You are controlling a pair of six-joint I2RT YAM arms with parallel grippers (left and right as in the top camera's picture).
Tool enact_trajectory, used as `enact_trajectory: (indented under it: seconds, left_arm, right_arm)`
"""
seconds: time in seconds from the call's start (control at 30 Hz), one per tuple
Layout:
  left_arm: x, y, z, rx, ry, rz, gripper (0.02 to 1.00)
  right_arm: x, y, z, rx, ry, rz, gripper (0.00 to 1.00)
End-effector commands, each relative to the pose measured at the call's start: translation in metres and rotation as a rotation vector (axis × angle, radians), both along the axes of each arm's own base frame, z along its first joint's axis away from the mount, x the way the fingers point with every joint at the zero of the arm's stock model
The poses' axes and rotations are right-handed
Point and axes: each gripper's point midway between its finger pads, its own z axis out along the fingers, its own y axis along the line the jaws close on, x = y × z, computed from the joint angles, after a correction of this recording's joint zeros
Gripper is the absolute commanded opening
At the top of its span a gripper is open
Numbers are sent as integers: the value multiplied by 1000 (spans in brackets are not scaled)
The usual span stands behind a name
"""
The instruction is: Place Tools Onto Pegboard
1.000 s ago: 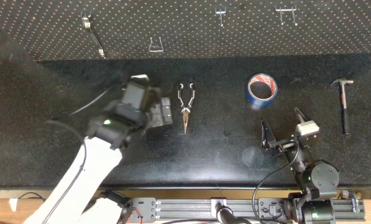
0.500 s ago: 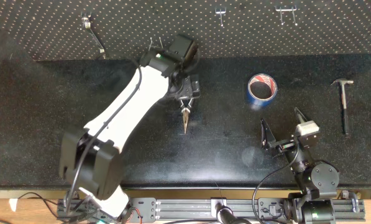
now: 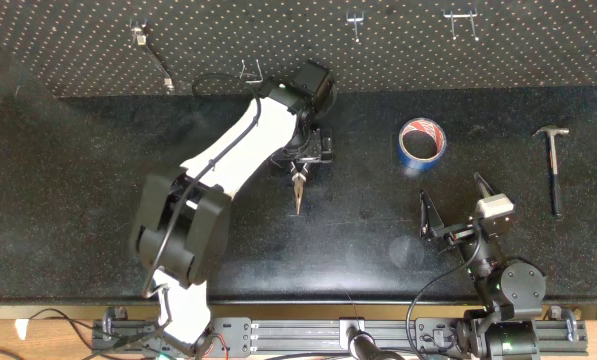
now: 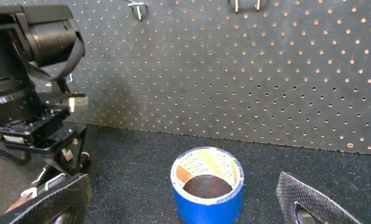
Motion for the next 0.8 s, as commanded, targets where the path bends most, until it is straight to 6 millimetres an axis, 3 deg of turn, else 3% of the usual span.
enact_trajectory:
  seconds: [0.03,0.8]
  left_arm:
    - [12,-4,-7,9,-33,-19,998]
    - [24,-4,-7,15,-85,-15,998]
  right_arm:
    - [-1,1,-1,10,5,5,976]
    - [-1,1,-1,10,5,5,976]
